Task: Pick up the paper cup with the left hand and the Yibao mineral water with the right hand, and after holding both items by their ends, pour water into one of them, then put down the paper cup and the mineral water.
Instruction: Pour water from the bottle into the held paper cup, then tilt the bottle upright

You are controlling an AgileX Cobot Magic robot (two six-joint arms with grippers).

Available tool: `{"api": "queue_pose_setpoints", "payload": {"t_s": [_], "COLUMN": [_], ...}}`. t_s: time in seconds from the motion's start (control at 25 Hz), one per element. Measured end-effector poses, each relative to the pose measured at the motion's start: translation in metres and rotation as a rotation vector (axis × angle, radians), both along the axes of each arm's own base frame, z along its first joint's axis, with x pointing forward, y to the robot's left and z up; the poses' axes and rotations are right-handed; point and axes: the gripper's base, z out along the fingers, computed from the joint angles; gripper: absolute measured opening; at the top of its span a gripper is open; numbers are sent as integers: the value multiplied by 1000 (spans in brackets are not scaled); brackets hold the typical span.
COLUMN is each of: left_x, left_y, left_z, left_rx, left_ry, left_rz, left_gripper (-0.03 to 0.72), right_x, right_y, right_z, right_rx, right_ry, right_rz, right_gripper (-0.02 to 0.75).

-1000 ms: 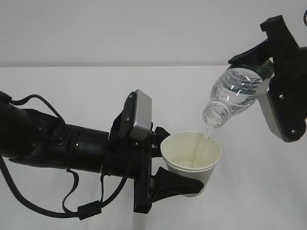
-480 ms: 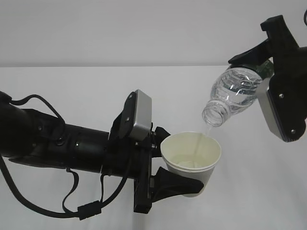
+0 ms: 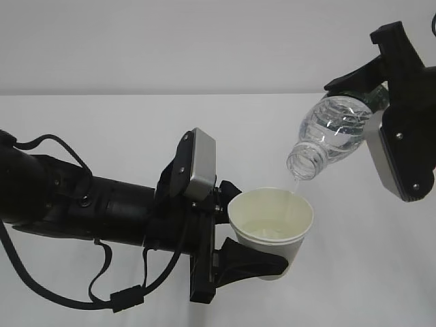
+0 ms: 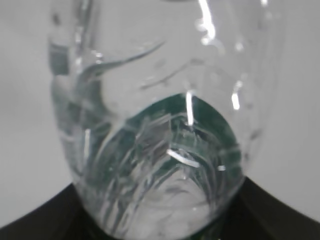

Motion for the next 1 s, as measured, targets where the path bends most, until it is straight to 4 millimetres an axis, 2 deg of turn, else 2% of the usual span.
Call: {"api": "queue_pose_setpoints", "payload": {"t_s": [1.0], "left_x": [0], "left_y": [0], "left_z": [0], "left_rx": [6], "left_ry": [-1], "left_rz": [1], "left_gripper": [475], "right_x": [0], "right_y": [0], "right_z": [0], "right_rx": [6], "right_ry": [4], "right_rz": [-3], "right_gripper": [445]}}
